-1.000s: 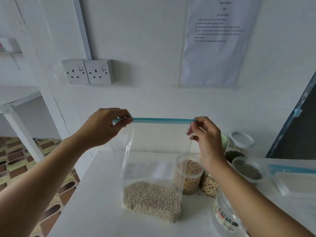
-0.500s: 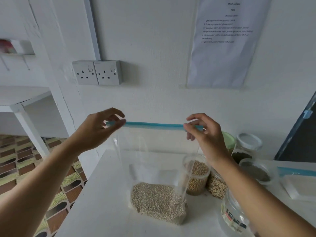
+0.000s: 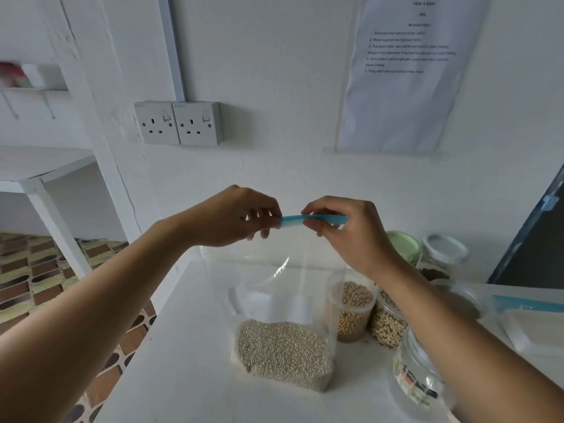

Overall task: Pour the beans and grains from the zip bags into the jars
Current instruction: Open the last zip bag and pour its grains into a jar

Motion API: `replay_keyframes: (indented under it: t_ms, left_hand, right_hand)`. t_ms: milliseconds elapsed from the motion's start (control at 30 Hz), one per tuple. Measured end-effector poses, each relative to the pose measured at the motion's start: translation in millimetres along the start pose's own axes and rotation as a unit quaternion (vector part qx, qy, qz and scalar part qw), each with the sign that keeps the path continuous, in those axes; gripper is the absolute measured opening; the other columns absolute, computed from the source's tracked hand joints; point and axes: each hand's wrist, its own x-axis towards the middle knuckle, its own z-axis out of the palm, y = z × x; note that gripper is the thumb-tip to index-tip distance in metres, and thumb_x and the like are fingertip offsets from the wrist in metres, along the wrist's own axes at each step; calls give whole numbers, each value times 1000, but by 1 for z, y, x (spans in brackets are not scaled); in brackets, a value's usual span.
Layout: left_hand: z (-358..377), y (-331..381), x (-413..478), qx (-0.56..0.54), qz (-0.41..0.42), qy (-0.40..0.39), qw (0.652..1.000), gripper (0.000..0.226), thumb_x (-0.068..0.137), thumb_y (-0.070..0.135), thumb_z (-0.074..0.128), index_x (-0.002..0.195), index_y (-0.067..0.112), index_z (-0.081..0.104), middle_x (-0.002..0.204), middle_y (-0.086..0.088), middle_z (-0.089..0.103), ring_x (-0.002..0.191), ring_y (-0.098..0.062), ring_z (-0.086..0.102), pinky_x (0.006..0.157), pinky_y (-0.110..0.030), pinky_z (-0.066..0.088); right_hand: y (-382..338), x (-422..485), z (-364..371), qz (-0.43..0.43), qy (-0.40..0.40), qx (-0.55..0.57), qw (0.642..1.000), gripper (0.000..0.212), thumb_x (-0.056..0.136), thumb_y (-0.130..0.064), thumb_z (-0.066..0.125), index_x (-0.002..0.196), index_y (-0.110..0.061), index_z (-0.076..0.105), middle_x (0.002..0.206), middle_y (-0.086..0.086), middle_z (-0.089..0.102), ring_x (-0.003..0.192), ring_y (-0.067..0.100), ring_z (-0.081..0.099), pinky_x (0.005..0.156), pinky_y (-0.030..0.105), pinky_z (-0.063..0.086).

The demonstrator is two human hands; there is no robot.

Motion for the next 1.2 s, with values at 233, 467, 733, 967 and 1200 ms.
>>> replay_keyframes:
  t_ms: [233,467,733,967,1200]
  left_hand:
    - [-23,6,-7,-119,-21,9,993,15,98,20,64,100,11,75,82,2,75,67,-18,69,68,-28,59]
    - [-26,15,-6,-181,-137,6,974,13,97,20,66,96,11,76,84,1,78,74,-20,75,81,-28,58]
    - [-18,15,-7,-213,-188,10,959,14,97,21,66,95,11,75,84,-1,78,73,-18,72,81,-28,56]
    - [10,33,-24,-365,-221,18,904,19,95,19,65,100,3,75,93,-10,78,83,-27,75,83,-30,61]
    - [39,49,-35,-439,-231,84,864,39,78,34,67,102,3,74,95,-7,79,87,-27,76,86,-39,63]
  right_hand:
    - [-6,4,11,-109,121,-15,986,8,87,-9,78,95,-7,77,91,-2,76,84,9,68,80,32,55]
    - [2,21,35,-81,154,-47,984,16,86,-11,79,101,-9,77,98,-6,72,92,21,65,78,51,55]
    - [2,8,34,-116,126,-153,973,30,86,-28,80,112,-16,75,115,2,64,112,22,56,89,43,47]
    - [-3,-24,37,-119,100,-77,985,19,90,-18,78,107,-9,77,104,6,61,91,18,59,80,22,49]
    - [-30,-28,33,251,-61,250,933,41,94,-41,68,86,-1,68,70,11,67,54,25,64,50,29,50]
